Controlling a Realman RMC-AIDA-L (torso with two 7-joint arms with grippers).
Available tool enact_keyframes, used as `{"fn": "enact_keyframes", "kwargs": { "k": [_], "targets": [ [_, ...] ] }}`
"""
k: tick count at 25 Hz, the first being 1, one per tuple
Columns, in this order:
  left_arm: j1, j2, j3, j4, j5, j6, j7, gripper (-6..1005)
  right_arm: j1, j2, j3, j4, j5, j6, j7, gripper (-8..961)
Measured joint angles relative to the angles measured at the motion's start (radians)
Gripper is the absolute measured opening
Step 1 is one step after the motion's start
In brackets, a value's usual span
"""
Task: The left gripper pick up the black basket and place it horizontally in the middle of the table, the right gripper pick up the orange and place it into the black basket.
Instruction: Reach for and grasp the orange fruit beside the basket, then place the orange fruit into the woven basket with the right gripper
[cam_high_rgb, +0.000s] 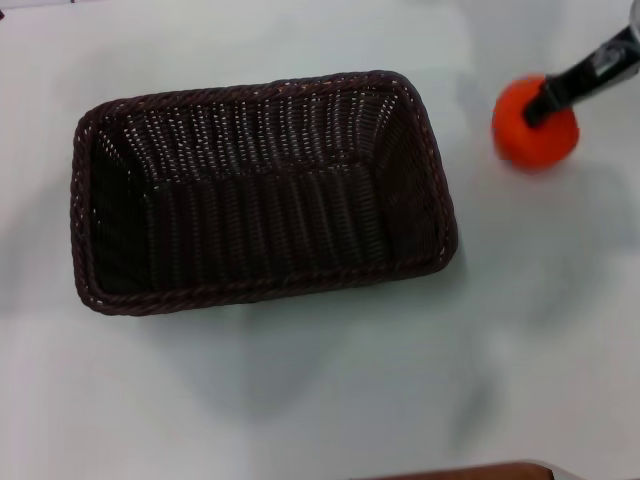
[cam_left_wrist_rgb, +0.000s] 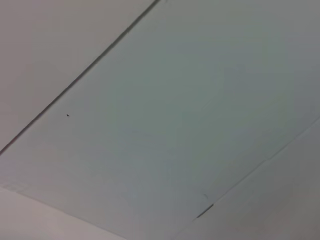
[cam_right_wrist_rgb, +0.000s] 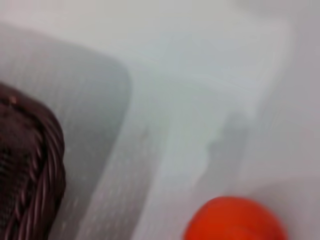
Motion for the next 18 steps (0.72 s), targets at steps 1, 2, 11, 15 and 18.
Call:
{"fn": "enact_keyframes", "kwargs": {
  "k": [1, 2, 11, 15, 18],
  "targets": [
    [0.000, 0.001, -0.007, 0.006, -0.002, -0.002, 0.000, 921, -0.007, 0.000, 0.001, -0.031, 0.012, 0.002, 0.000, 402],
    [0.000, 0.001, -0.012, 0.010, -0.003, -0.004, 0.000, 921, -0.015, 0.000, 0.002, -0.067, 0.032, 0.010, 0.000, 393],
    [0.007, 0.002, -0.028, 0.015, -0.006, -0.017, 0.004, 921, -0.054, 0.000, -0.001, -0.428, 0.175, 0.148, -0.006, 293],
    [0.010, 0.001, -0.028, 0.017, -0.024, -0.018, 0.024, 921, -0.058, 0.000, -0.016, -0.545, 0.360, 0.222, -0.057, 262],
    [0.011, -0.001, -0.028, 0.019, -0.031, -0.019, 0.035, 920, -0.067, 0.001, -0.059, -0.546, 0.584, 0.252, -0.133, 236]
  ]
}}
